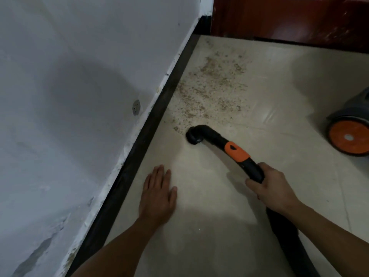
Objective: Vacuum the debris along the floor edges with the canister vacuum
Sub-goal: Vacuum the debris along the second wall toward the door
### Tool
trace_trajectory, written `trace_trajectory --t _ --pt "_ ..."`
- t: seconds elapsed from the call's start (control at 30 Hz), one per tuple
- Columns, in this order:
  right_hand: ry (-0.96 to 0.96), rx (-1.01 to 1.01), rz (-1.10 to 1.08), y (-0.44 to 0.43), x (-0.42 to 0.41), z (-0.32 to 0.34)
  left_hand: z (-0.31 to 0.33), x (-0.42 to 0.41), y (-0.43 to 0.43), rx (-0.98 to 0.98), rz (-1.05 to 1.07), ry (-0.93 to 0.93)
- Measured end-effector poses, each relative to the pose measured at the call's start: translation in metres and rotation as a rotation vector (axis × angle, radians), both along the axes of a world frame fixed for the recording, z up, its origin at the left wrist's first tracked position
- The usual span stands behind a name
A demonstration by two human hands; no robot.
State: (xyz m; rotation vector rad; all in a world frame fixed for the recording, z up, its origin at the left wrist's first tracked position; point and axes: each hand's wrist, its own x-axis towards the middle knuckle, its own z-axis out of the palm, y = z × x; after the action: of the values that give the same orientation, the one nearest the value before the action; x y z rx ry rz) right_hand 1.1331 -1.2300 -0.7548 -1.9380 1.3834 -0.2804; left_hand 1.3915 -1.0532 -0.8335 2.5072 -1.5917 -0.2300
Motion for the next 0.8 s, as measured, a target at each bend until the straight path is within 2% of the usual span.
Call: trace_trajectory --t 0.1,0.27,0.4,0.57,0.8 --pt "0.013 -0.049 -0.069 -0.004 0.012 -0.001 -0.001 0.000 -0.001 -0.004 -0.004 -0.007" --pt "0.019 -0.019 0.060 0.001 0.029 -0.004 -0.001 0.000 0.000 -0.002 -0.006 -0.016" --pt "0.050 -0.086 -0.053 -0.014 0.047 -0.004 -0.002 0.000 -0.001 0.012 -0.011 -0.026" --pt "0.039 -0.015 0.075 -0.030 0.083 0.003 0.000 0.000 0.000 0.005 -0.011 -0.012" --pt "0.056 -0.046 0.064 -0.039 0.115 -0.008 -0.007 0.002 0.000 0.032 -0.008 -0.038"
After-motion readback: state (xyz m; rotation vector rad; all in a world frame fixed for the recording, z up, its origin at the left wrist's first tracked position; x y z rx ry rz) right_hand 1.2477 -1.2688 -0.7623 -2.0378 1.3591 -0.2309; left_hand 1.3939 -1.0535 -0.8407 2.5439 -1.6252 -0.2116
